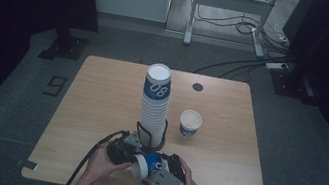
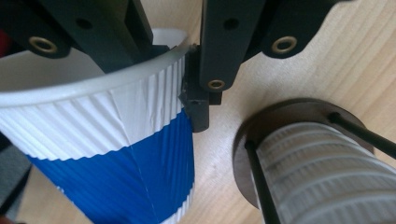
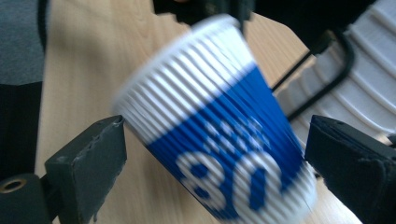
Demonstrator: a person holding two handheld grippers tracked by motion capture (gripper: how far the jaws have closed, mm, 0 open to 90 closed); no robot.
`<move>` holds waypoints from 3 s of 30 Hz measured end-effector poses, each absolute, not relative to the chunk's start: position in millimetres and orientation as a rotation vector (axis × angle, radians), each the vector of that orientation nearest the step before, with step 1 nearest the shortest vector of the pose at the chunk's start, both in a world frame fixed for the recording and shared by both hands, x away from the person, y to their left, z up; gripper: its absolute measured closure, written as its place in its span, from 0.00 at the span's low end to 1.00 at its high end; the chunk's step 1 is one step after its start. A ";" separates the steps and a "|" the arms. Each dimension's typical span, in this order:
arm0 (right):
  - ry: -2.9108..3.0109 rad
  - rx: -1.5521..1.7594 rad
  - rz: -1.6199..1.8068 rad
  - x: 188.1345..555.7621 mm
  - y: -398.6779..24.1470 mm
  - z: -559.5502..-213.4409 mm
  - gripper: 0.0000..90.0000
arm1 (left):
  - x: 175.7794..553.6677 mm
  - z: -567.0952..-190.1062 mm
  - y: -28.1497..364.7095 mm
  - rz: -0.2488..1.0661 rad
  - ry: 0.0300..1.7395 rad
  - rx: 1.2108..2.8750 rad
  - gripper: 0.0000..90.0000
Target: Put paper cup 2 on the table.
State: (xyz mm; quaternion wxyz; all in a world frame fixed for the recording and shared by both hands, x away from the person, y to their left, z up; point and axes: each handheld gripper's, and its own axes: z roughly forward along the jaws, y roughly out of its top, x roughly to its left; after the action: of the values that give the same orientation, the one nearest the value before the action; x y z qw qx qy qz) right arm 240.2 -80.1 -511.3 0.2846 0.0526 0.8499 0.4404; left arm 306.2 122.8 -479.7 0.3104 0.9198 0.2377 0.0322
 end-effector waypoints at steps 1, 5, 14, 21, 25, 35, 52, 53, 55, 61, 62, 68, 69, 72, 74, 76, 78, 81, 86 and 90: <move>2.273 0.141 1.178 240.2 -80.1 -511.3 0.05 | 306.2 -479.7 122.8 0.085 0.628 2.429 0.94; 2.279 0.136 1.142 242.1 -74.1 -514.3 0.00 | 306.6 -477.4 123.0 0.061 0.634 2.419 0.94; 2.285 0.152 1.123 244.4 -61.0 -515.9 0.02 | 305.5 -475.6 118.2 0.016 0.630 2.357 0.95; 2.293 0.132 1.164 241.8 -59.3 -516.6 0.07 | 305.2 -481.8 115.9 -0.002 0.653 2.327 0.95; 2.277 0.138 1.195 241.3 -58.6 -514.8 0.10 | 305.4 -481.3 114.6 -0.002 0.664 2.324 0.94; 2.252 0.161 1.256 241.8 -60.6 -511.1 0.12 | 306.2 -481.4 117.1 -0.017 0.679 2.281 0.90; 2.223 0.240 1.302 245.4 -66.5 -507.3 0.19 | 305.1 -483.3 128.6 -0.013 0.708 2.121 0.80; 2.223 0.247 1.304 245.9 -67.5 -507.7 0.19 | 305.1 -483.5 130.3 -0.009 0.714 2.103 0.80; 2.223 0.274 1.317 247.0 -70.1 -507.9 0.19 | 303.4 -484.2 132.6 0.034 0.717 2.069 0.71; 2.209 0.343 1.350 251.0 -76.8 -508.7 0.19 | 298.8 -489.9 132.9 0.092 0.727 2.021 0.57; 2.204 0.357 1.366 251.9 -78.4 -509.1 0.19 | 298.4 -491.6 133.9 0.093 0.738 2.004 0.57; 2.190 0.427 1.401 255.7 -86.7 -513.7 0.20 | 295.0 -499.2 138.7 0.143 0.745 1.956 0.40; 2.187 0.436 1.410 256.7 -88.0 -513.9 0.20 | 293.9 -499.5 139.2 0.161 0.749 1.943 0.36; 2.179 0.461 1.415 259.0 -90.9 -515.0 0.20 | 290.6 -499.6 141.6 0.210 0.750 1.911 0.29; 2.174 0.482 1.413 260.7 -93.2 -515.7 0.20 | 288.0 -498.7 143.2 0.240 0.743 1.901 0.27; 2.166 0.500 1.417 262.6 -95.6 -516.5 0.20 | 287.0 -497.7 145.9 0.245 0.741 1.880 0.24; 2.158 0.523 1.419 264.3 -98.5 -517.1 0.20 | 287.6 -497.2 148.9 0.232 0.743 1.862 0.24; 2.147 0.561 1.423 266.9 -103.4 -518.0 0.20 | 286.6 -496.6 153.7 0.262 0.743 1.834 0.23; 2.120 0.629 1.452 271.1 -114.8 -520.2 0.20 | 285.1 -496.2 162.3 0.313 0.742 1.809 0.22; 2.089 0.683 1.485 274.1 -124.3 -519.9 0.20 | 285.2 -502.3 169.0 0.364 0.782 1.780 0.18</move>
State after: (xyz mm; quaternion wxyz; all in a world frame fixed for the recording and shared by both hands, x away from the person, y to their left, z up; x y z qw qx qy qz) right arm 274.1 -124.3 -519.9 0.2420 0.2499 0.7641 0.5433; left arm 285.2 169.0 -502.3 0.5493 0.7519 0.3305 0.1537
